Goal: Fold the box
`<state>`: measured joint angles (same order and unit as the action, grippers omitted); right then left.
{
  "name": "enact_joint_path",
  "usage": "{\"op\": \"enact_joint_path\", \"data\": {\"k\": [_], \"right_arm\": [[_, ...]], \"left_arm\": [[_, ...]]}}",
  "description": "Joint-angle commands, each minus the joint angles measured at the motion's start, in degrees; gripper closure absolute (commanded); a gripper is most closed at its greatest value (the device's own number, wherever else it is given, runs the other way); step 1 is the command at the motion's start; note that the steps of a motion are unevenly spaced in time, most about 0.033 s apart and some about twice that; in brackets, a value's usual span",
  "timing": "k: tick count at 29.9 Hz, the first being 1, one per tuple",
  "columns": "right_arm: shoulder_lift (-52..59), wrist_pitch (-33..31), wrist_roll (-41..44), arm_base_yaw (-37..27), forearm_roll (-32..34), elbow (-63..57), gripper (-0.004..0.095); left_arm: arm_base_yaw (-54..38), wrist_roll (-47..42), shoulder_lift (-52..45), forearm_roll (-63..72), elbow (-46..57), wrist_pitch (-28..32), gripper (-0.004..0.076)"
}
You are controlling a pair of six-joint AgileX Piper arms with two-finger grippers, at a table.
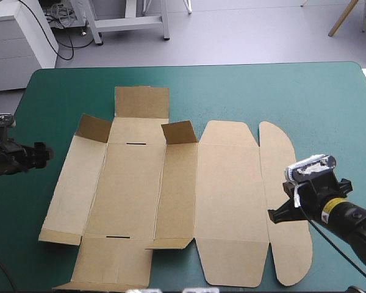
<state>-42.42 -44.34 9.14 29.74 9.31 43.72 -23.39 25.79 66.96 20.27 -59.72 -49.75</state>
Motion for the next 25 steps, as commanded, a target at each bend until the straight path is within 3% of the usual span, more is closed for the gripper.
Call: {"op": "enact_joint_path", "data": {"k": [1, 15, 25], "right_arm": [[5.1, 4.8, 0.0, -0.3, 0.5, -1.9, 0.0922], [15.2, 4.3, 0.0, -0.3, 1.9, -4.9, 0.0922], [15.4, 3.6, 0.0, -0.3, 2.4, -4.9, 0.0922]], "left_arm": [[-5.6, 8.8, 2.5, 12.1, -2.0, -1.0, 0.0126], [-6.0, 13.3, 19.1, 12.5, -2.0, -6.6, 0.0126], [-2.4, 16.7, 20.9, 16.6, -2.0, -14.5, 0.0126]]}}
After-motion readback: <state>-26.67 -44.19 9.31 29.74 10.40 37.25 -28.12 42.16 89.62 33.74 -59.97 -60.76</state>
